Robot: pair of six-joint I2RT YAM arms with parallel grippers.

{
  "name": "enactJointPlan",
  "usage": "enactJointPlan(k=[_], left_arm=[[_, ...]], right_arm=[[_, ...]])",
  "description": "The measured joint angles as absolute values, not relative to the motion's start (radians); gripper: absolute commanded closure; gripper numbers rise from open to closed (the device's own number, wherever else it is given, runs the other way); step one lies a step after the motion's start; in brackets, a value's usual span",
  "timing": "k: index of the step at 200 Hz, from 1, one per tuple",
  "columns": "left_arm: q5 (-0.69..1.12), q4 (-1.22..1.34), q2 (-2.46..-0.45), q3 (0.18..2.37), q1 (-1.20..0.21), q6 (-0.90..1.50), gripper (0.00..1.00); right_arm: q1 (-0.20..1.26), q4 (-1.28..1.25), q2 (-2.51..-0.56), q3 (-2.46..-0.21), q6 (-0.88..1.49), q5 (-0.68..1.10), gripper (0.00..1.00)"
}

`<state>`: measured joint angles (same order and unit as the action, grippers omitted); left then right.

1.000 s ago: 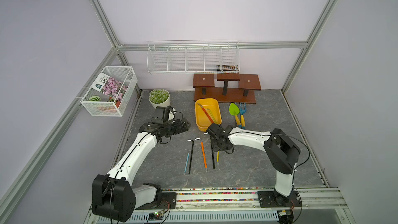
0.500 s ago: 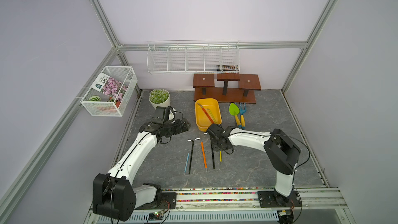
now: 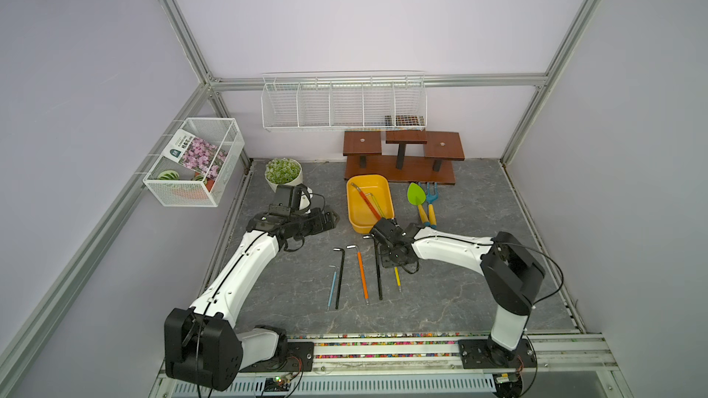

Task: Put the hex key on the desktop into the storage box
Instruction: Pick up the Allen key from the center of the board.

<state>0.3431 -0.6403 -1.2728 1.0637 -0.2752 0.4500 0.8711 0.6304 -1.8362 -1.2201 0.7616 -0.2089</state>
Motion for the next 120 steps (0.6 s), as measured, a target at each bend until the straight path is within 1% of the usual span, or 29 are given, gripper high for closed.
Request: enactJointPlan(k=[43, 96, 120], left_arm=[[0.390, -0.621, -1.335, 1.227, -0.275, 0.448, 0.00], [0.408, -0.593, -1.486, 1.343, -0.275, 0.428, 0.00], [0.409, -0.572, -1.540, 1.351, -0.275, 0.421, 0.00]], right_arm=[[0.871, 0.645, -1.803, -1.225, 0.751, -0.209, 0.96], [0.871, 0.673, -1.757, -1.230, 0.736, -0.209, 0.97], [0.871, 0.690, -1.734, -1.251, 0.728, -0.210, 0.97]])
